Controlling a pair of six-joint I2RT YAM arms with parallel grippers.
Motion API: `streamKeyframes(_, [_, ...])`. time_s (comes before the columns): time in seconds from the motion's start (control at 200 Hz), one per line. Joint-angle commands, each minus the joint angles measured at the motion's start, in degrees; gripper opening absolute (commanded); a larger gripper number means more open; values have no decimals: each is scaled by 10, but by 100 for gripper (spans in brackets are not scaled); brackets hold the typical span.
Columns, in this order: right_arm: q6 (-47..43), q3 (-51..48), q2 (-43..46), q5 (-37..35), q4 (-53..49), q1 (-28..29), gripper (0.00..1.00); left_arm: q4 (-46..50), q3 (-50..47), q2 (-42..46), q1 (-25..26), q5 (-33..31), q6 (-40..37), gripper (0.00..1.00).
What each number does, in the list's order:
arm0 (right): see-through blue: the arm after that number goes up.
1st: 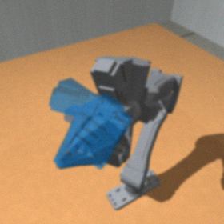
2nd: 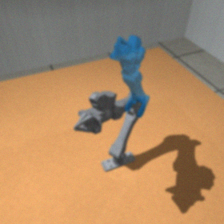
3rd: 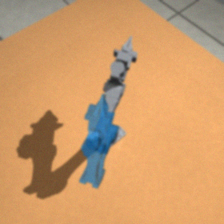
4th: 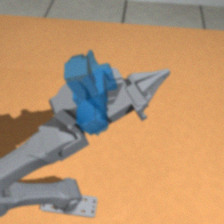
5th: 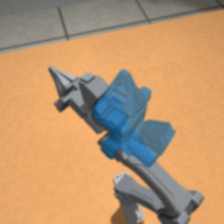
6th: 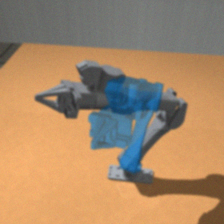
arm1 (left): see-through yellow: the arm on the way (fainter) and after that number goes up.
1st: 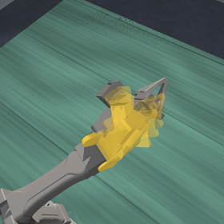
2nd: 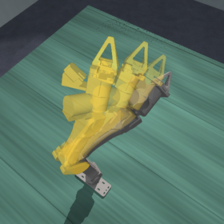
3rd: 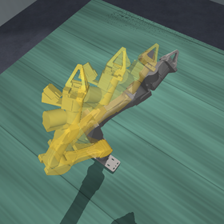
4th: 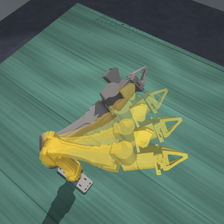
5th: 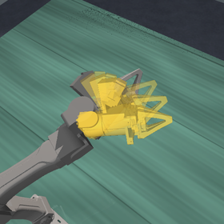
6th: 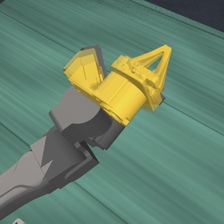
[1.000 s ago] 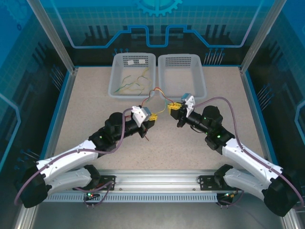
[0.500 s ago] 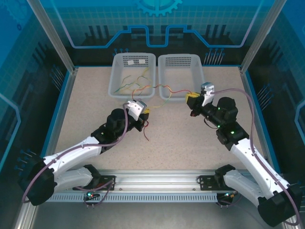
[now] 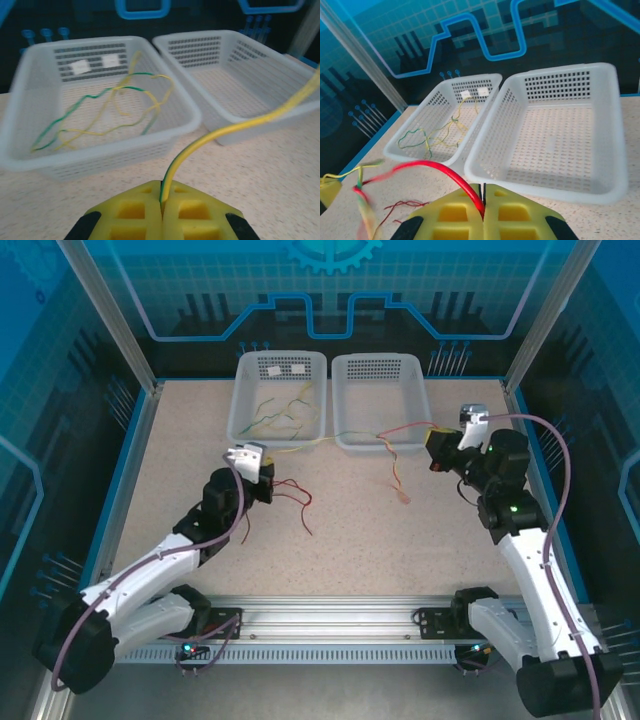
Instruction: Untangle the cables
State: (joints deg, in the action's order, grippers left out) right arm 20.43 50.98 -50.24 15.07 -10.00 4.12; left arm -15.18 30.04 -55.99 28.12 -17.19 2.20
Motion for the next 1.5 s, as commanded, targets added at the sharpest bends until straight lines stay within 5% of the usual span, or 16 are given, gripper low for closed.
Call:
streamKeyframes(0.0, [18,27,14,9,-21,-35,0,58,4,24,-26,-84,28,0])
streamKeyframes(0.395, [25,34,21,-21,-64,-124,0,99,11,107,-93,-150,67,0])
streamKeyframes(0.755, [73,19,54,-154,-124,-203,0,209,33,187,-148,-270,152,0])
streamKeyframes(0.986, [80,1,55,-31,-50,-201,0,177,53,195,-159,-90,118,0])
streamKeyframes(1.261, [63,3,64,-39,-39,-150,0,174,102,129,-159,42,95,0])
streamKeyframes(1.496, [60,-2,58,-40,-41,-130,0,169,148,26,-159,58,98,0])
